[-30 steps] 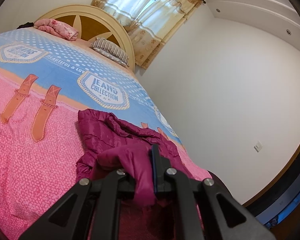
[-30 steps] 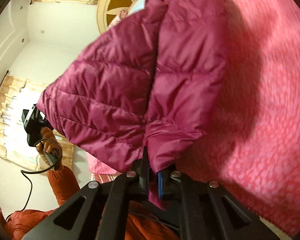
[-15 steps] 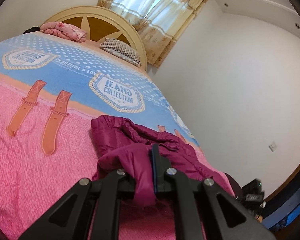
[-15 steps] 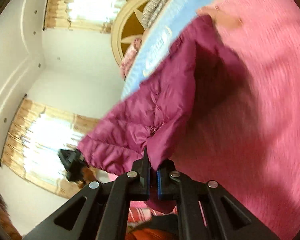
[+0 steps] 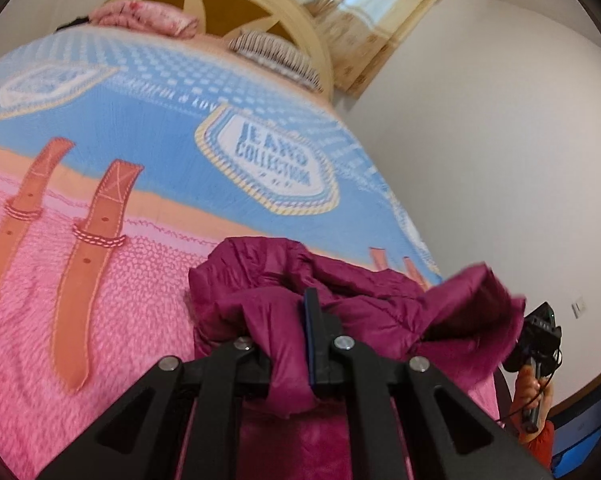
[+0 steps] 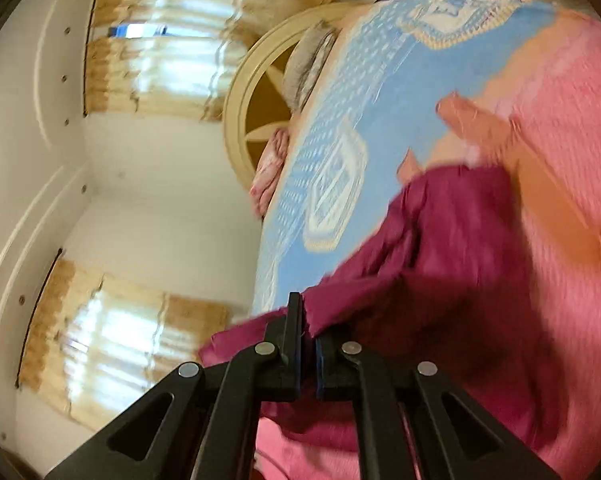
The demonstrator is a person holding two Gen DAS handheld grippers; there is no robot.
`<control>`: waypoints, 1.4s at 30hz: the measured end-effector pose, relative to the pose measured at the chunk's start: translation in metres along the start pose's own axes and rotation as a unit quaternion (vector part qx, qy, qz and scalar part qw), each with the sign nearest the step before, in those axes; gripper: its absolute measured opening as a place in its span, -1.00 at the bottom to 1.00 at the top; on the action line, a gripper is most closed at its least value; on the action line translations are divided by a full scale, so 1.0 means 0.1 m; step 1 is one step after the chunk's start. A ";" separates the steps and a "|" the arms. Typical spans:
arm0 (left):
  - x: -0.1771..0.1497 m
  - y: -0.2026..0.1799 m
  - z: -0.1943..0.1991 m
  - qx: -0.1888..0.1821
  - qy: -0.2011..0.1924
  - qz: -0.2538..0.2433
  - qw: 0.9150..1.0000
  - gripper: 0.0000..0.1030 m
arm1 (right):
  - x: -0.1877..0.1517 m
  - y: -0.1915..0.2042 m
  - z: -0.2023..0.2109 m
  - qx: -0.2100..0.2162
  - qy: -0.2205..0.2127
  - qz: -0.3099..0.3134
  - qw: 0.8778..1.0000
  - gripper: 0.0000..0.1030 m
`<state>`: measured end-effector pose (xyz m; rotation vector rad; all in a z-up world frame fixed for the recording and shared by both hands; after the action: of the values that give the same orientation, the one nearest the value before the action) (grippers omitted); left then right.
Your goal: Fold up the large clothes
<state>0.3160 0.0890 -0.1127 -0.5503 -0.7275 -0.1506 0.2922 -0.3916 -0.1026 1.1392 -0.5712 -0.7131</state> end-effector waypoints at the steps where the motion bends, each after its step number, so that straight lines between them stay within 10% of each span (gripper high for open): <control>1: 0.02 0.05 -0.09 0.000 0.006 0.006 1.000 -0.81 | 0.12 -0.06 -0.04 -0.008 -0.007 -0.002 1.000 -0.87; 8: 0.08 0.32 -0.57 -0.001 0.062 0.057 0.996 -0.72 | 0.65 -0.43 -0.41 -0.097 -0.019 -0.011 0.995 -0.81; 12: 0.13 0.40 -0.58 -0.045 0.068 0.077 0.994 -0.64 | 0.72 -0.43 -0.35 -0.063 -0.010 -0.015 0.998 -0.65; 16: 0.14 0.58 -0.51 -0.102 0.059 0.150 0.982 -0.15 | 0.87 -0.51 -0.21 0.001 -0.036 -0.061 0.997 0.55; 18: 0.17 0.71 -0.40 -0.119 0.038 0.195 0.973 0.10 | 0.95 -0.61 -0.05 0.043 -0.054 -0.114 0.991 0.75; 21: 0.29 0.94 -0.05 -0.025 -0.009 0.190 0.981 0.32 | 0.97 -0.54 0.17 0.029 -0.092 -0.078 0.992 0.75; 25: 0.48 0.75 0.33 0.176 -0.042 0.056 0.982 0.39 | 0.65 -0.07 0.12 -0.082 -0.082 0.073 0.991 0.75; 27: 0.53 0.34 0.20 0.207 -0.030 -0.033 0.977 0.39 | 0.35 0.23 -0.09 -0.144 -0.075 0.176 0.971 0.70; 31: 0.40 -0.58 -0.32 0.270 -0.016 -0.202 0.941 0.42 | -0.31 0.64 -0.81 -0.256 -0.063 0.367 0.892 -0.66; 36: 0.27 -0.66 -0.95 0.314 0.033 -0.223 0.922 0.46 | -0.45 0.37 -1.49 -0.391 -0.092 0.476 0.782 -0.69; 38: 0.18 -0.56 -1.10 0.325 0.054 -0.208 0.921 0.46 | -0.27 0.18 -1.53 -0.413 -0.098 0.462 0.779 -0.69; 42: 0.03 -0.47 -1.14 0.322 0.042 -0.187 0.927 0.67 | 0.03 -0.17 -1.43 -0.409 -0.097 0.409 0.810 -0.69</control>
<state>0.3708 -0.0104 -0.1603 0.2293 -0.7422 -0.2740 0.3944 -0.3110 -0.1644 -0.0432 -0.7457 -0.2389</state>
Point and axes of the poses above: each gripper's, at about its wrist camera, not at the fingertips, and z roughly against the way its jaws point, y to its left, x to its top, the point moved 7 cm from there along -z, roughly the way its jaws point, and after that the axes turned 11 degrees about -z, right-handed, at the moved point
